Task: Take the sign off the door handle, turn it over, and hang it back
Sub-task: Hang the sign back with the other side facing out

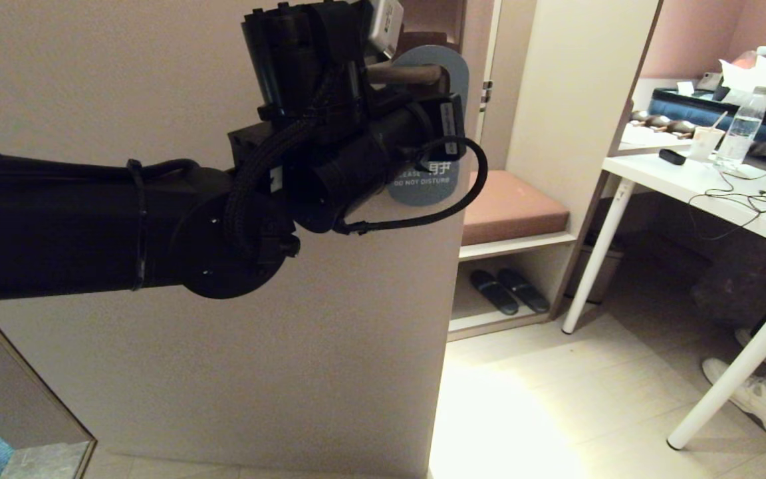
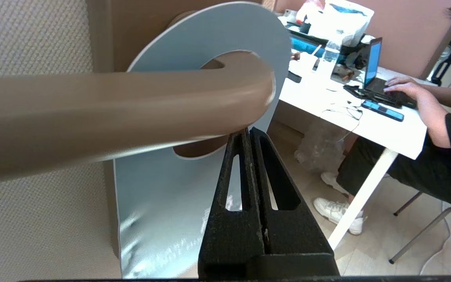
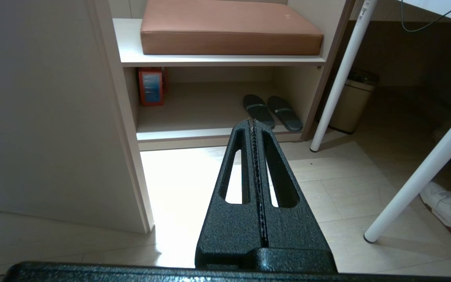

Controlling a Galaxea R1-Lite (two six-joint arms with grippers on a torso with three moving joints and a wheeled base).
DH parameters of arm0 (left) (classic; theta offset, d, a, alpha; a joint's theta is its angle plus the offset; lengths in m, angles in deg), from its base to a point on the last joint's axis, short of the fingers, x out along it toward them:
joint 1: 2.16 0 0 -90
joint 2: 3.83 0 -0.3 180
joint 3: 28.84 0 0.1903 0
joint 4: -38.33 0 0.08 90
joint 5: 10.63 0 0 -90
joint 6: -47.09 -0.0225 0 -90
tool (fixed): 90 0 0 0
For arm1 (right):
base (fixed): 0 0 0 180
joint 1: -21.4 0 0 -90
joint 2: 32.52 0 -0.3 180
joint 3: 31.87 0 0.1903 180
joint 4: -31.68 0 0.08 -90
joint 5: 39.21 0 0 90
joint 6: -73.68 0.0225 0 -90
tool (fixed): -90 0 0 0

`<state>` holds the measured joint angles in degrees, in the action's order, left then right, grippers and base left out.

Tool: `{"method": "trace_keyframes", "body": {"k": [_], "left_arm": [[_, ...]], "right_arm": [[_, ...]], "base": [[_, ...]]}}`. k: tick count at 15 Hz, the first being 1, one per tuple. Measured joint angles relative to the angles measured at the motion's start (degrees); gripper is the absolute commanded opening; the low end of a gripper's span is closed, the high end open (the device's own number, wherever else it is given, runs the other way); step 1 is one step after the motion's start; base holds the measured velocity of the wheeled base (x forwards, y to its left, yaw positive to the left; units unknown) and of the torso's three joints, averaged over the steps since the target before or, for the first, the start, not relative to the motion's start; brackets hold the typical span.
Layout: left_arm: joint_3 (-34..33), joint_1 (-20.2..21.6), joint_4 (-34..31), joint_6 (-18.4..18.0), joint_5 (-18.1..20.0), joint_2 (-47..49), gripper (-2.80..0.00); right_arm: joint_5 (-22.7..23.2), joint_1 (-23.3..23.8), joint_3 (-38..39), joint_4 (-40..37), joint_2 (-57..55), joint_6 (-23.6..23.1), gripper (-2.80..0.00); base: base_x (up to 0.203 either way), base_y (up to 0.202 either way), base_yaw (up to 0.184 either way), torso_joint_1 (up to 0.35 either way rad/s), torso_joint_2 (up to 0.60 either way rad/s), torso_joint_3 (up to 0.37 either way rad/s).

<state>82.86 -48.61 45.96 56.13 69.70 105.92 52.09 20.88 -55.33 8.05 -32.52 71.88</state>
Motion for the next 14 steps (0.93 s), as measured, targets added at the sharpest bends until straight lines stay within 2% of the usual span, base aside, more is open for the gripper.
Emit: {"method": "trace_keyframes", "body": {"k": [8,14], "left_arm": [[-1.41,0.11,-0.41,-0.26,-1.63,-1.24,-2.8],[-7.98,0.21,-0.39,-0.34,-2.45,-6.13,-2.8]], "right_arm": [[-0.02,0.0,0.0,0.0,0.0,0.0,-2.8],[-0.01,0.0,0.0,0.02,0.0,-0.02,-2.8]], "base": [[0.0,0.0,0.0,0.0,0.0,0.0],[0.0,0.0,0.0,0.0,0.0,0.0]]}}
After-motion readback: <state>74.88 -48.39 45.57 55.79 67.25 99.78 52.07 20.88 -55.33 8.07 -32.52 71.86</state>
